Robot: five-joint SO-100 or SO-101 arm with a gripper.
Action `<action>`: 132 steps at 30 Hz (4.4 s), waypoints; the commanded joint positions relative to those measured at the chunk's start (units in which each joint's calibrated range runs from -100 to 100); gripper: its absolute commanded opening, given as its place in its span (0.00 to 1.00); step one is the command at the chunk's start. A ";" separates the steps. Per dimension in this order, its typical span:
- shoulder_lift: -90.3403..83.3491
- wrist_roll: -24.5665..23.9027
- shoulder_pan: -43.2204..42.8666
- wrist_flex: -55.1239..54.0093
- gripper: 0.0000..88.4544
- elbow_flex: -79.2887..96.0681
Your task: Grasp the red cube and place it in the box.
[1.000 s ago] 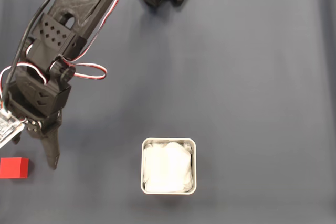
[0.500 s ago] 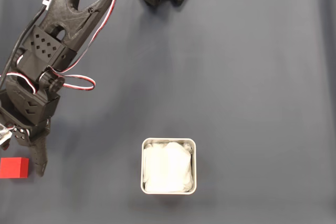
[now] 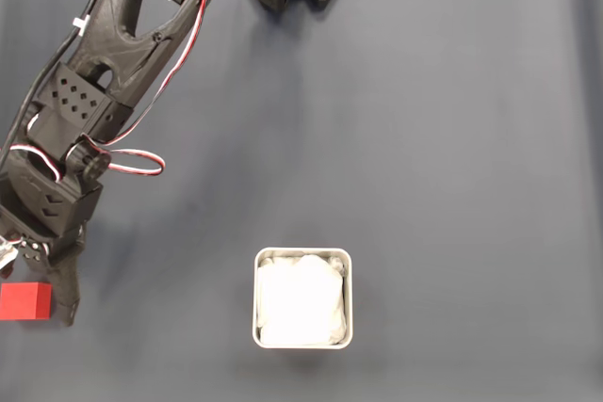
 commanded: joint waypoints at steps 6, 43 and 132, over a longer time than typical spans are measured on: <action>2.73 0.34 0.35 -1.04 0.39 -8.04; 6.36 -0.93 -1.57 0.11 0.38 -12.69; 14.77 -0.63 -3.13 -1.20 0.22 -21.09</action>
